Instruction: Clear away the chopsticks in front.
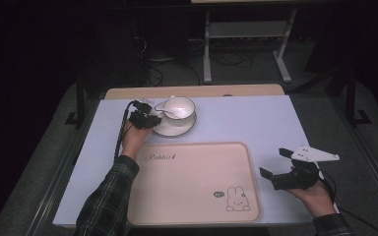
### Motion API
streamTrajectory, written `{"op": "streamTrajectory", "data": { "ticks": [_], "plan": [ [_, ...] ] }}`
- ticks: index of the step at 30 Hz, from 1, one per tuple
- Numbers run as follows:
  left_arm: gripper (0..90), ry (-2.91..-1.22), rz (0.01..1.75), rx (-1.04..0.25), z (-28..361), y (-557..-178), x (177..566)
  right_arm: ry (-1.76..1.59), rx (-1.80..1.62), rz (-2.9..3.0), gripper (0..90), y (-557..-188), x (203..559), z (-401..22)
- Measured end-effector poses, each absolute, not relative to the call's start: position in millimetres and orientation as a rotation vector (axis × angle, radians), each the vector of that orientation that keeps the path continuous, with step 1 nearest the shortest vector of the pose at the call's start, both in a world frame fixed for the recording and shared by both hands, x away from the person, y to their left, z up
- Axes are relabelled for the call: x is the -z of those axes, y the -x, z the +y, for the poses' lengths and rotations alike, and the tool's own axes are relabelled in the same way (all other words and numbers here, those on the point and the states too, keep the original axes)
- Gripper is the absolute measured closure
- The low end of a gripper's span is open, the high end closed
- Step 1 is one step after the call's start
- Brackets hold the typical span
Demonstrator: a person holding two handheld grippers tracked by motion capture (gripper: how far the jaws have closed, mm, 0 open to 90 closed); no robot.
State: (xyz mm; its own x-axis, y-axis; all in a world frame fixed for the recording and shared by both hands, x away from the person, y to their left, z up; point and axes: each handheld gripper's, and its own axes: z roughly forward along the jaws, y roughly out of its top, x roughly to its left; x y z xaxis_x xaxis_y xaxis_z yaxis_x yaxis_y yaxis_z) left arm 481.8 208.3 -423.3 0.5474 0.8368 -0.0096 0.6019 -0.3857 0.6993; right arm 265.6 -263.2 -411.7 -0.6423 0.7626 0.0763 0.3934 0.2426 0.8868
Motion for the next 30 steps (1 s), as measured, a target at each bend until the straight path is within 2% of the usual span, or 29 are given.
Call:
{"op": "streamTrajectory", "data": {
  "ticks": [13,18,21,27,30],
  "plan": [
    [77.8,-2.132,1.164,-0.477,210,-489,422,-1.059,-1.375,2.148,0.0,-265,412,-264],
    [65.6,-2.107,1.181,-0.447,217,-487,417,-1.058,-1.376,2.147,0.0,-265,411,-264],
    [61.2,-2.099,1.180,-0.418,224,-482,412,-1.058,-1.376,2.147,0.0,-265,411,-264],
    [57.9,-2.052,1.166,-0.399,238,-465,402,-1.055,-1.367,2.157,0.0,-265,412,-263],
    [60.8,-2.049,1.173,-0.416,244,-459,400,-1.053,-1.369,2.157,0.0,-265,411,-261]
  ]
}}
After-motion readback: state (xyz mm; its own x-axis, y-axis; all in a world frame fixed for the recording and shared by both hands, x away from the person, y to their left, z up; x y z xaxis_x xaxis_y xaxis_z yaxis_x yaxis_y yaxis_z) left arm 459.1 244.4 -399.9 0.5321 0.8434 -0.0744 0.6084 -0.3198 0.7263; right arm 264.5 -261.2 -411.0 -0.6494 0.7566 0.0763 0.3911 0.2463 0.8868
